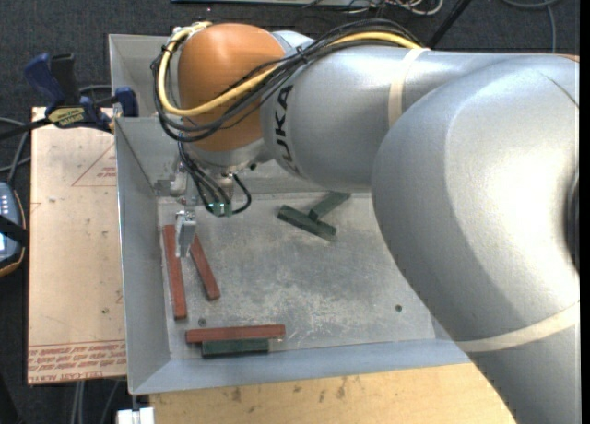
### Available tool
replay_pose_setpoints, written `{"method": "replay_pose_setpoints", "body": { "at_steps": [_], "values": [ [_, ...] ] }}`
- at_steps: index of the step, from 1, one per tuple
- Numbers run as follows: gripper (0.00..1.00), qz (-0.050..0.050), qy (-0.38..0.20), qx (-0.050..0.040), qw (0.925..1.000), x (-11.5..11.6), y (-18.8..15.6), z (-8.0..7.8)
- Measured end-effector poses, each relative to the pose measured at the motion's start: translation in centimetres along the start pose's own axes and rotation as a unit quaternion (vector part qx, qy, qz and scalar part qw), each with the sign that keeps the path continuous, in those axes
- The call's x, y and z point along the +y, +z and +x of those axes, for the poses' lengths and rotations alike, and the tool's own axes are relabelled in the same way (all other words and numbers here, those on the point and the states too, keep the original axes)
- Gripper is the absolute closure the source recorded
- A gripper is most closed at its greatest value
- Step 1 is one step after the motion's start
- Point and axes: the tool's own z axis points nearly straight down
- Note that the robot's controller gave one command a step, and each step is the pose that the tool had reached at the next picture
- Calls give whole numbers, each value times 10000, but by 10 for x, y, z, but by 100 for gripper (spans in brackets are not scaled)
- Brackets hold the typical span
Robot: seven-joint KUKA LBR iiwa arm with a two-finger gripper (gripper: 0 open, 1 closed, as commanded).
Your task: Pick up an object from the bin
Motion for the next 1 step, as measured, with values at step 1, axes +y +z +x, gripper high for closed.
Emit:
{"method": "replay_pose_setpoints", "body": {
  "at_steps": [1],
  "values": [
    [0,-8,15,-38,10000,-1,-5,-2]
  ]
}}
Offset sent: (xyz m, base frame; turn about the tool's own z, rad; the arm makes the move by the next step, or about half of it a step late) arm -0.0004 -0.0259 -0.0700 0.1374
